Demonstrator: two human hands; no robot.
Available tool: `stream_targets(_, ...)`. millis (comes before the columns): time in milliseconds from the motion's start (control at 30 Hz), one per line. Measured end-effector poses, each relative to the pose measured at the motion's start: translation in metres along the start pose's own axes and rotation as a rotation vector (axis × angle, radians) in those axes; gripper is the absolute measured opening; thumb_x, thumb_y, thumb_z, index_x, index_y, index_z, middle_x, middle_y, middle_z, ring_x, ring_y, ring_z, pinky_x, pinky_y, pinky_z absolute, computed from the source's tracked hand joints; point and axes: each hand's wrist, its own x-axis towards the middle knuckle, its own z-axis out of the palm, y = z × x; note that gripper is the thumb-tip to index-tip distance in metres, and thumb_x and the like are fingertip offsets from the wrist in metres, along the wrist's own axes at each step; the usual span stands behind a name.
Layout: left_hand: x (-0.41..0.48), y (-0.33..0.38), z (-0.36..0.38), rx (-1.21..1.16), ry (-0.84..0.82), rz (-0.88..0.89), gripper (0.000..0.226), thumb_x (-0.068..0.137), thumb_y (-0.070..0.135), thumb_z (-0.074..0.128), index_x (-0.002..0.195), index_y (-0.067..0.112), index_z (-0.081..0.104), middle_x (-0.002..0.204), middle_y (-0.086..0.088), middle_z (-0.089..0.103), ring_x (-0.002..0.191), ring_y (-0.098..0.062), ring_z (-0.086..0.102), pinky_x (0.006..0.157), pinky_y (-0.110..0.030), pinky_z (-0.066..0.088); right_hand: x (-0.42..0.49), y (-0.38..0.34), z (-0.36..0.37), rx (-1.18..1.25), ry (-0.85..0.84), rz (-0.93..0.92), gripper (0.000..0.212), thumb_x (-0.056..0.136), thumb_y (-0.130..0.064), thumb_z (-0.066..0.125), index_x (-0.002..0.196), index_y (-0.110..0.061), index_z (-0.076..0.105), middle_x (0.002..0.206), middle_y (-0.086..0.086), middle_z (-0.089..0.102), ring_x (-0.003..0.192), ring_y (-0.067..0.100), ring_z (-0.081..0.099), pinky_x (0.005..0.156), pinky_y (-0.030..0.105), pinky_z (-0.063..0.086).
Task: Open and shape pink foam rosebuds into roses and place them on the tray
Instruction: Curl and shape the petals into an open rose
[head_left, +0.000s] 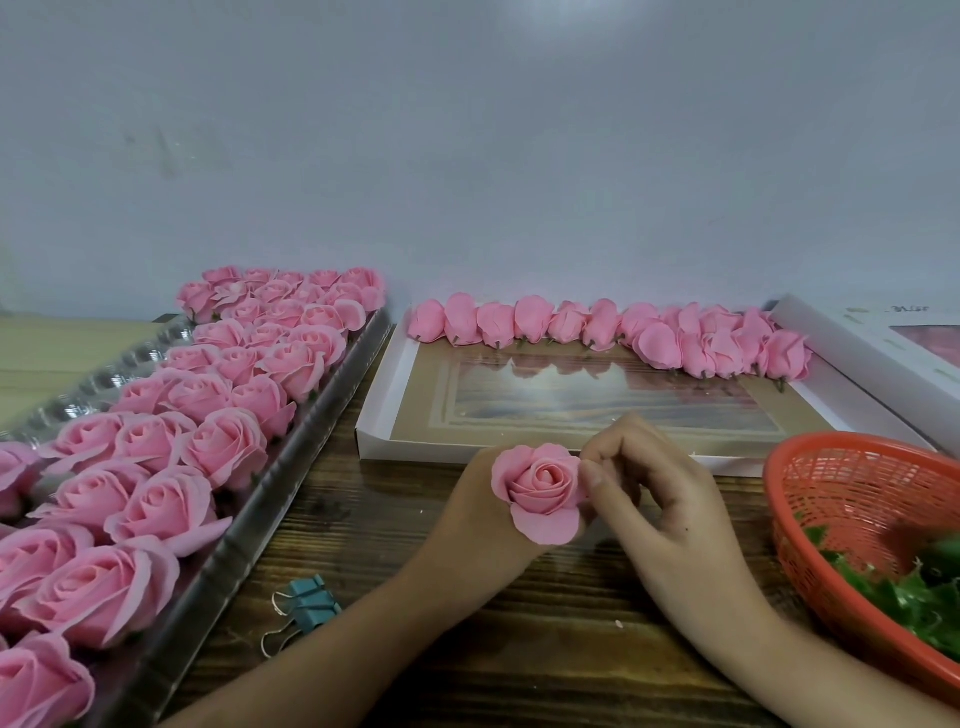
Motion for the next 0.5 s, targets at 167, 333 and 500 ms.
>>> stream_targets(167, 0.0, -0.002, 0.0, -0.013, 0.049, 0.016, 0.03, 0.062, 0.021, 0.069, 0.057, 0.05, 0.061, 0.061, 0.028, 0.059, 0.061, 0.008, 0.055, 0.058, -0.005, 0.043, 0.0, 0.0, -0.001, -0.012, 0.005, 0.013, 0.022, 0.083, -0.03, 0.051, 0.068, -0.013, 0.053, 0.062, 0.001, 0.047, 0.06, 0.011, 0.042, 0.056, 0.025, 0.034)
stream_targets(333, 0.0, -0.007, -0.003, 0.008, 0.052, -0.047, 0.047, 0.07, -0.007, 0.074, 0.061, 0.034, 0.053, 0.062, 0.031, 0.06, 0.065, 0.011, 0.055, 0.063, -0.004, 0.043, -0.001, 0.0, -0.001, -0.025, -0.014, 0.011, 0.019, 0.079, -0.028, 0.05, 0.066, -0.015, 0.05, 0.06, -0.003, 0.043, 0.058, 0.01, 0.039, 0.056, 0.027, 0.032)
stream_targets(500, -0.01, -0.003, -0.002, -0.004, 0.155, -0.103, 0.057, 0.069, 0.002, 0.076, 0.085, 0.045, 0.042, 0.077, 0.026, 0.055, 0.075, 0.026, 0.051, 0.066, 0.003, 0.04, -0.001, 0.0, -0.002, -0.014, -0.022, 0.002, 0.02, 0.089, -0.033, 0.053, 0.076, -0.018, 0.056, 0.068, -0.003, 0.052, 0.061, 0.014, 0.045, 0.057, 0.022, 0.036)
